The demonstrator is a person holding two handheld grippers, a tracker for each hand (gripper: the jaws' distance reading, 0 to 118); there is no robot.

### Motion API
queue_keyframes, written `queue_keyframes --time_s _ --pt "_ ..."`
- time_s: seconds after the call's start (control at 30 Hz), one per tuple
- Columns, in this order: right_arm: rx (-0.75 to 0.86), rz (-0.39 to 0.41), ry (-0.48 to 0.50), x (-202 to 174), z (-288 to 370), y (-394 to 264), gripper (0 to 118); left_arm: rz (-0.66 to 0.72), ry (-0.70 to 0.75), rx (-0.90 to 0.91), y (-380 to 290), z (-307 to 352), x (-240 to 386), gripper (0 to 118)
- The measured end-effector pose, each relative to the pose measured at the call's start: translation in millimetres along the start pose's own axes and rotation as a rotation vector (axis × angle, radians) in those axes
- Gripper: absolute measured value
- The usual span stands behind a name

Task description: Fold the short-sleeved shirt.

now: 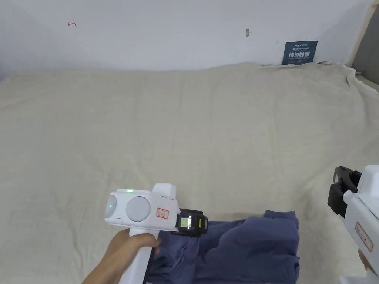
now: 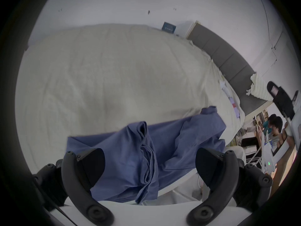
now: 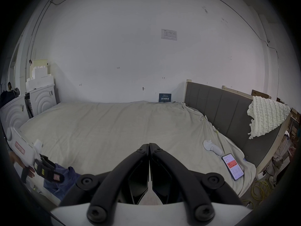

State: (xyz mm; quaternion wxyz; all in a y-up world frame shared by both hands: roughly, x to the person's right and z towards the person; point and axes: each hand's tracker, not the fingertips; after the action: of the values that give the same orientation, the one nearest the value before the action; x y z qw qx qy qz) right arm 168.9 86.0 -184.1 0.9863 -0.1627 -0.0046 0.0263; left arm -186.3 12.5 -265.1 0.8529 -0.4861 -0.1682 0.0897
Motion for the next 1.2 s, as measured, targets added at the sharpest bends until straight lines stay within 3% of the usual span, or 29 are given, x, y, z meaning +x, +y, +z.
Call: queue_keyframes --time_s 0.27,0.33,0.37,0.43,0.5,0.6,0.8,1.2 --pt "0.012 -0.001 0.016 -5 4 4 0 -0.028 0.190 0.217 -10 58 -32 115" --pt "0.012 0.001 0.018 -6 3 5 0 -0.037 0.258 0.263 -17 59 -40 110" --pt "0.011 0.000 0.020 -6 3 5 0 -0.051 0.287 0.286 -21 57 -44 103" --pt "0.012 -0.001 0.021 -6 3 5 0 -0.072 0.310 0.332 -32 54 -51 66" --pt "0.010 -0.001 0.020 -7 3 5 0 -0.083 0.315 0.360 -42 46 -57 21" --pt "0.007 -0.001 0.019 -6 2 4 0 -0.085 0.344 0.350 -54 29 -61 0" --pt "-0.004 0.000 0.012 -2 1 1 0 -0.047 0.334 0.307 -74 -4 -65 0" --pt "-0.037 -0.010 -0.013 17 -2 -11 0 -0.085 0.277 0.239 -99 -65 -12 0"
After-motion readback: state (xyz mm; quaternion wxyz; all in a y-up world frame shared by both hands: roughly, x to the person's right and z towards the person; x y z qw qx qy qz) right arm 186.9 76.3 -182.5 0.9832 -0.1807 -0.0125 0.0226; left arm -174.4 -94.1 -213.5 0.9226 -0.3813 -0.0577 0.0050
